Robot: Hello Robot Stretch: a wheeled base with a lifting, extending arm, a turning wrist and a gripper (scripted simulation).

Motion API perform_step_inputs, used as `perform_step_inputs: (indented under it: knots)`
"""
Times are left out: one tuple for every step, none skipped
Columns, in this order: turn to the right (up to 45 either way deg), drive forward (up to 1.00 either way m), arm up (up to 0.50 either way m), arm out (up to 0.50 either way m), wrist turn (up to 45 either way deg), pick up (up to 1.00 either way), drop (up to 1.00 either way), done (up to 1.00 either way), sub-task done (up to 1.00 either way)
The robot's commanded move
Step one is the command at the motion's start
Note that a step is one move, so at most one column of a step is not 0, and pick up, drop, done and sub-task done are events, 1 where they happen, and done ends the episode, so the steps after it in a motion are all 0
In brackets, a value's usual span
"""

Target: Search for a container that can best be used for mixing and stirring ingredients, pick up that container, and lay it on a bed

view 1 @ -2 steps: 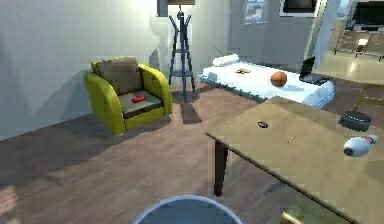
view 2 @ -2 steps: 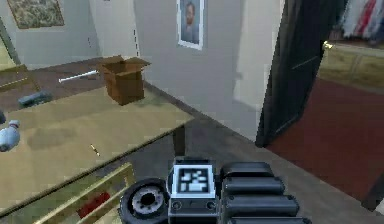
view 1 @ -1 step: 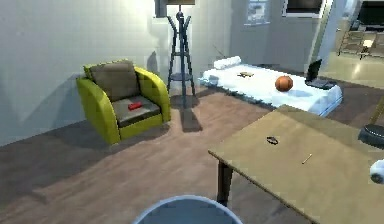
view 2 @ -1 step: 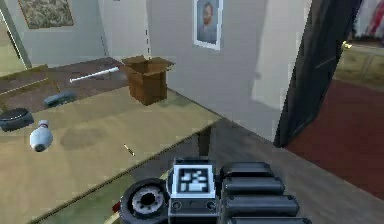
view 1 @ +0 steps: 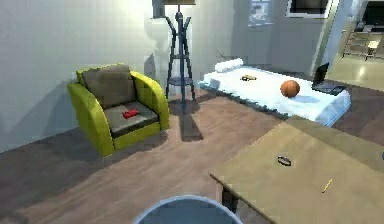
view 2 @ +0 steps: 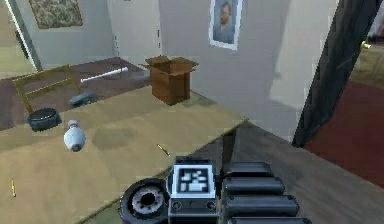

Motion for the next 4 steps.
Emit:
perform_step_inputs:
  knots:
    - [-45.0, 0.00, 0.00, 0.00, 0.0, 0.00, 0.00, 0.00, 0.00]
    - [-21.0, 0.00, 0.00, 0.00, 0.0, 0.00, 0.00, 0.00, 0.00]
    - [0.0, 0.05, 0.00, 0.00, 0.0, 0.00, 0.00, 0.00, 0.00]
    - [45.0, 0.00, 0.00, 0.00, 0.0, 0.00, 0.00, 0.00, 0.00]
